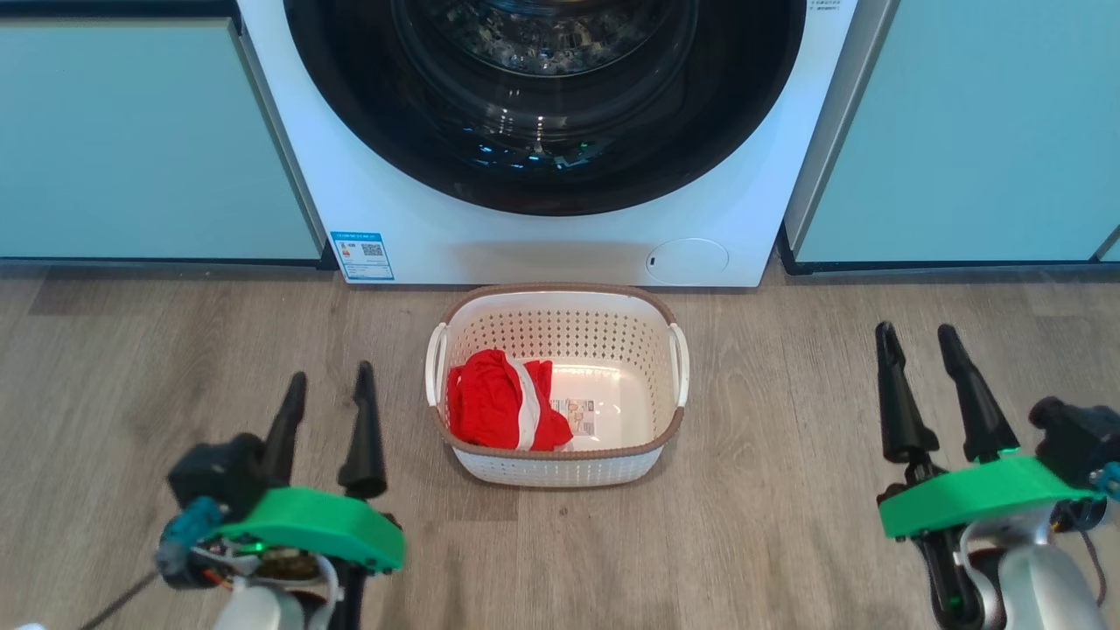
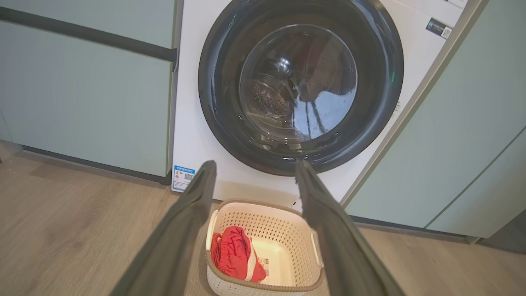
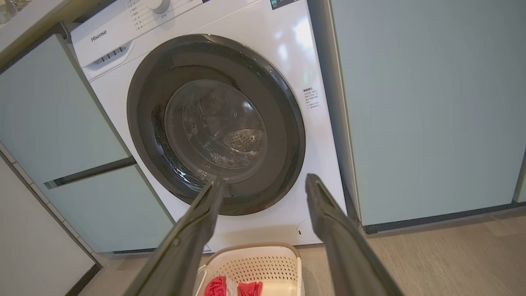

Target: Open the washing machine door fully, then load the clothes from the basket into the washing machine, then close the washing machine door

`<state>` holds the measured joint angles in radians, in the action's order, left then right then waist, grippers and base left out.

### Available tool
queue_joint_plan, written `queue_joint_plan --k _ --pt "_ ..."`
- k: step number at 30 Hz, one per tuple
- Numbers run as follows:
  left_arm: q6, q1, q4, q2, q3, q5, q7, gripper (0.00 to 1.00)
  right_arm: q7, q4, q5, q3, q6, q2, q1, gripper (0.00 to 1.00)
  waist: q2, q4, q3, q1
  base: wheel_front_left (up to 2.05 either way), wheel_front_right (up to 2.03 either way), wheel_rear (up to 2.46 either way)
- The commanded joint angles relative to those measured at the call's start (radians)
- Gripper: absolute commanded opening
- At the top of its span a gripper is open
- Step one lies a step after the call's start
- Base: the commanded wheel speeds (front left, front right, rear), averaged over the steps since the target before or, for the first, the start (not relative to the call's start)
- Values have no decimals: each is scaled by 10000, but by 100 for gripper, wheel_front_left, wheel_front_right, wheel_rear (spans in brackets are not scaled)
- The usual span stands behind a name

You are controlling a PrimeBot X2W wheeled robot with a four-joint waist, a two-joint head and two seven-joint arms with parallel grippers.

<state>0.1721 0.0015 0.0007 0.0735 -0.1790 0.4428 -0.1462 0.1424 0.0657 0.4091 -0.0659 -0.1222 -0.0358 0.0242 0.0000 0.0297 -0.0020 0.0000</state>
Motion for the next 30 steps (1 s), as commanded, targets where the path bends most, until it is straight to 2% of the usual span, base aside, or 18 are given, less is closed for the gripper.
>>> queue_joint_plan --k 1,9,19,30 --pt "119 -379 -305 157 37 -385 -141 100 154 -258 -363 179 -59 -121 191 100 0 -12 -7 0 0 0 0" --pt "437 -437 183 514 -888 -1509 -405 100 91 92 -1109 191 -65 -127 276 100 0 -39 -53 0 0 0 0" --pt "967 -509 39 526 -1191 -2366 -698 100 222 57 -2009 290 -73 -134 302 100 0 -21 -69 0 0 0 0" --pt "736 -370 -22 357 -1218 -3067 -990 100 193 305 -2483 432 -80 -141 320 100 0 -4 -119 0 0 0 0"
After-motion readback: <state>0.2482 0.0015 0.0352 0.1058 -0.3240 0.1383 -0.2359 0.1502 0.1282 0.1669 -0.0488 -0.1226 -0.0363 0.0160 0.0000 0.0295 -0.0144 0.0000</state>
